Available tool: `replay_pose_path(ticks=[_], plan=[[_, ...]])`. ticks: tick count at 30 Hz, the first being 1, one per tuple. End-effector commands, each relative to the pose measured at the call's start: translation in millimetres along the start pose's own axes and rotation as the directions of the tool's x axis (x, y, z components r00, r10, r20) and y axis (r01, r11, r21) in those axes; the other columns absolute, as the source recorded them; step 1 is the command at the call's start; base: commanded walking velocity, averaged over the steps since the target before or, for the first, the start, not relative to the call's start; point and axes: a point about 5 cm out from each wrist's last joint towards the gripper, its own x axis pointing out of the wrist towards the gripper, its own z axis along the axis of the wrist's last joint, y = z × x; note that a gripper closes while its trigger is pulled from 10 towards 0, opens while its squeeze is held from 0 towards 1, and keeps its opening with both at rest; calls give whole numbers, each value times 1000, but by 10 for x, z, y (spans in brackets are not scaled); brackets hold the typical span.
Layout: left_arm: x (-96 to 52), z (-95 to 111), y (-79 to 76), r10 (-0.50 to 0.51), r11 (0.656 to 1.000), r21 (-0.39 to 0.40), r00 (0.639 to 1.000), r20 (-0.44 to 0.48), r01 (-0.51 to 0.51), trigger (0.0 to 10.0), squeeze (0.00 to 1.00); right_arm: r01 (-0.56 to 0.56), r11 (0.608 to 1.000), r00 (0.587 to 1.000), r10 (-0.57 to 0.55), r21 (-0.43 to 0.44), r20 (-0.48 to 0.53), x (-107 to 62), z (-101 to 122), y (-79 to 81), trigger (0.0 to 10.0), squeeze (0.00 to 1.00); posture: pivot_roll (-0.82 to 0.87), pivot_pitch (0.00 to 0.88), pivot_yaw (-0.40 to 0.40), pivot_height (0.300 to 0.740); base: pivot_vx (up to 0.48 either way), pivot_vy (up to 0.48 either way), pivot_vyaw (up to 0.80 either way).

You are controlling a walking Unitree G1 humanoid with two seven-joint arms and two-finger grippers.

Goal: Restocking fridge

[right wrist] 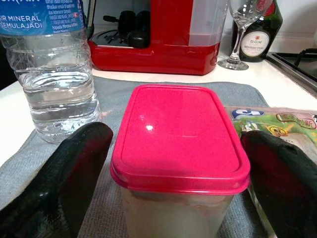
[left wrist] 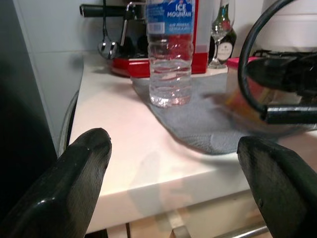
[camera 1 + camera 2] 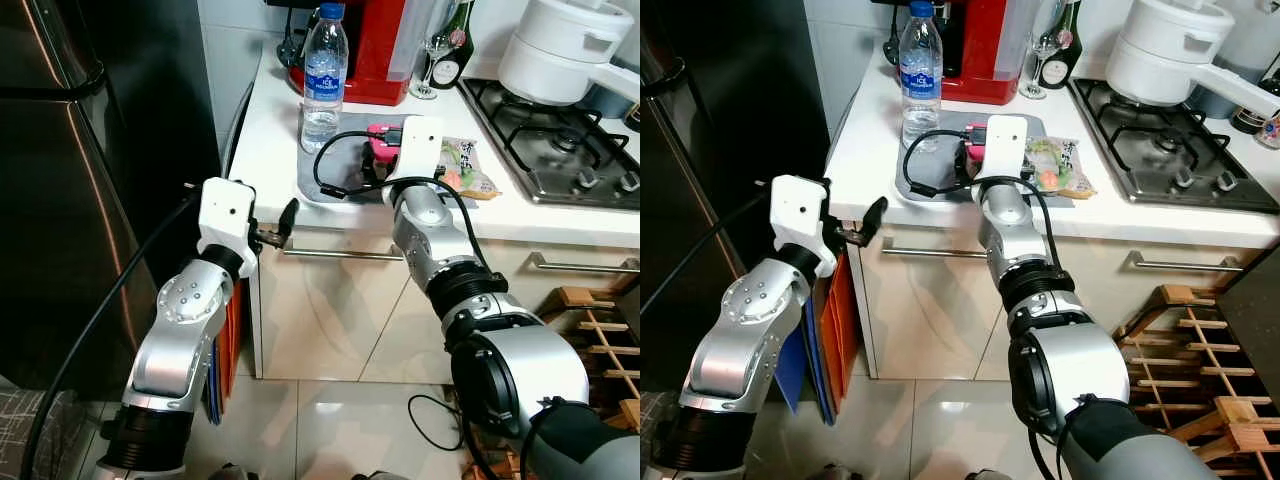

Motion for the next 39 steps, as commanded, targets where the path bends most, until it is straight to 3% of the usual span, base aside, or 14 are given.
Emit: replay_pose_path(ticks=[1,5,11,30,31,32,39], plan=[[19,57,-84,-55,998,-7,998,11,55,10000,0,-2,1000,1000,2,-19,-15,10,8,7,10000,0,37,0,-81,740,0,0,0],[10,21,-187,-140,990,-2,990,-11,140,10000,0,-1,1000,998,1,-9,-55,1,-71,2,10000,0,32,0,-83,740,0,0,0],[29,54,-169,-133,991,2,991,-2,133,10000,0,7,1000,996,-4,30,-85,3,-102,-23,10000,0,28,0,-84,740,0,0,0],[54,87,-208,-145,989,2,989,18,145,10000,0,-12,1000,988,12,4,-157,9,-193,-70,10000,0,43,0,-86,740,0,0,0],[57,93,-207,-145,989,2,989,20,145,10000,0,-6,1000,988,6,-3,-153,11,-189,-77,4157,0,43,0,-86,740,0,0,0],[60,96,-205,-145,989,3,989,21,145,10000,0,-3,1000,988,2,-3,-151,12,-187,-85,0,0,43,0,-86,740,0,0,0],[56,98,-200,-148,989,6,989,19,148,10000,0,9,1000,986,-5,25,-165,15,-197,-110,0,0,55,0,-87,740,0,0,0]])
